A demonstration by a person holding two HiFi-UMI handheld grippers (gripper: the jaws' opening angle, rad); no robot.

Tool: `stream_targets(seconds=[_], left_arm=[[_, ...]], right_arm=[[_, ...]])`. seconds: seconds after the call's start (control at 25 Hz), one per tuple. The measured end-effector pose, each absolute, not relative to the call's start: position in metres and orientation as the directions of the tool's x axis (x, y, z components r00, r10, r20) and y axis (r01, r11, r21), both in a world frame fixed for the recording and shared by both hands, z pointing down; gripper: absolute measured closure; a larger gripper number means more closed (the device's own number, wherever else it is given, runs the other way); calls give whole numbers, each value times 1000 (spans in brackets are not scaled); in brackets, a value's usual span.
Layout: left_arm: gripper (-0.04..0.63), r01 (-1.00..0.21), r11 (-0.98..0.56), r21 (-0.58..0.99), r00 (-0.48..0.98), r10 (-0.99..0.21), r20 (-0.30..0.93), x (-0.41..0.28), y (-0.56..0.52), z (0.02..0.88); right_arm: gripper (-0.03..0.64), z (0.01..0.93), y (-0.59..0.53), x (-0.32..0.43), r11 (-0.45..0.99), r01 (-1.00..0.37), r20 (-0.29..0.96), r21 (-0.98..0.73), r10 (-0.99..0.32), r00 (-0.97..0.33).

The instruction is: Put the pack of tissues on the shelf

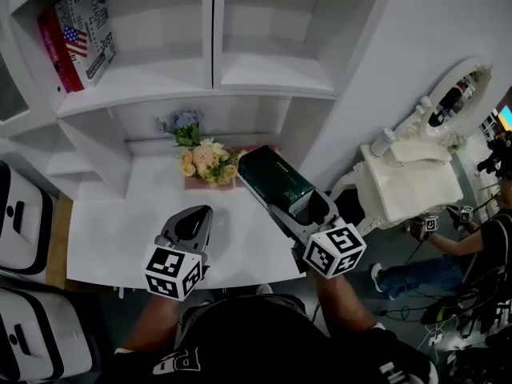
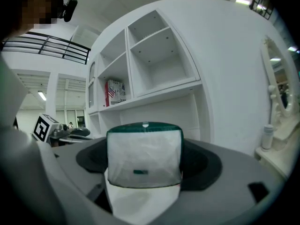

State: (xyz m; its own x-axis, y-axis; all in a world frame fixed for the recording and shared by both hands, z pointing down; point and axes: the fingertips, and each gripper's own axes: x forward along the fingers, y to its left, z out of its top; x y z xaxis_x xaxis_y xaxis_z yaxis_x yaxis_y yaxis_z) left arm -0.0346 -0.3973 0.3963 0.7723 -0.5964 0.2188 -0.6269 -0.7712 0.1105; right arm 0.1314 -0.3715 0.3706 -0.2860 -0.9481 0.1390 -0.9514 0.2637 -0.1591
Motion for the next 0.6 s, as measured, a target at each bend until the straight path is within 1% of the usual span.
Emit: stream_targets(seconds=[0.6], left_arm=[[580, -644, -759, 96, 763, -628, 154, -20, -417, 355]], right_arm=[[179, 276, -381, 141, 321, -942, -53, -95, -947, -317]])
